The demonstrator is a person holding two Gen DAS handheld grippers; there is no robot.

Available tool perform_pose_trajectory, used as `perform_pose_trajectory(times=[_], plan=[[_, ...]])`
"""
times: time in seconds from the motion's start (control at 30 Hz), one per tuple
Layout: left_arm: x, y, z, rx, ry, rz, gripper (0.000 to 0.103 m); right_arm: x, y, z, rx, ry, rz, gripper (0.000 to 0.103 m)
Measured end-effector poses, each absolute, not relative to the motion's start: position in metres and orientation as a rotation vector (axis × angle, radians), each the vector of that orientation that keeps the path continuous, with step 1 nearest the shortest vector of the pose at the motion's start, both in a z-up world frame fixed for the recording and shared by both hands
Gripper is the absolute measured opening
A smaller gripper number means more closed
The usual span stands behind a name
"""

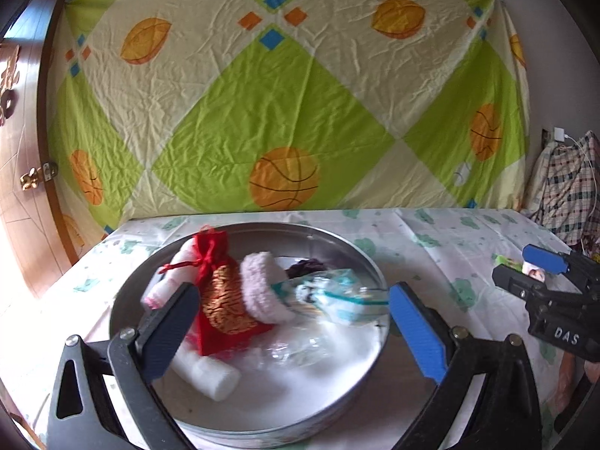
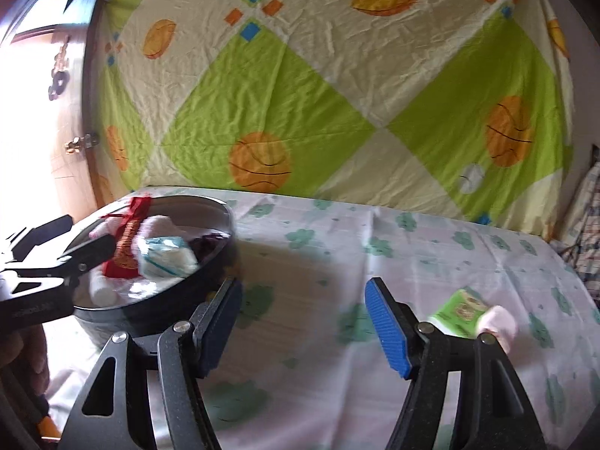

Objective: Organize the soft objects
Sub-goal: 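Grasp pale pink fabric item with right gripper while left gripper approaches green tissue pack, then grasp green tissue pack with left gripper while right gripper lifts pink item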

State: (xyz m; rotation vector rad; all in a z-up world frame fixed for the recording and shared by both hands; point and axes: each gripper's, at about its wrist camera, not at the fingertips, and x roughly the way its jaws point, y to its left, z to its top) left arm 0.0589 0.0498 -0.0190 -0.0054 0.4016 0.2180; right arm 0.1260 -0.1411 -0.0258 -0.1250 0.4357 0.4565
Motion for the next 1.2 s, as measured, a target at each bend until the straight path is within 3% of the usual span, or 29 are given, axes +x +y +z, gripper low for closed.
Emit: perform_pose_trajectory(times=[0.3,0.67,0.77,0.8,0.83,0.9,1.2], plan=[[0.123,-0.041,-0.034,0.065,0.513,0.021,0.102,0.185,-0.266,-0.043,-0.007,0.591,0.219,0.070],[0.181,-0.115,-0.051,0.159,0.616,-0.066,0.102,0.224,-0.290,-0.072,0.062,0.775,0.232,0.067],[0.186,-0.124,-0.053,0.176,0.620,-0.073,0.102,0.233,-0.291,-0.079,0.094,0.829,0.278,0.058],[0.188,-0.127,-0.054,0.178,0.622,-0.076,0.102,0.233,-0.292,-0.080,0.103,0.828,0.288,0.043],[0.189,-0.128,-0.055,0.179,0.624,-0.079,0.102,0.233,-0.292,-0.081,0.101,0.835,0.289,0.033],[0.191,-0.133,-0.058,0.187,0.629,-0.090,0.102,0.233,-0.290,-0.081,0.098,0.836,0.303,0.026],[0.207,-0.161,-0.059,0.179,0.647,-0.198,0.102,0.216,-0.305,-0.064,0.127,0.708,0.197,0.020]])
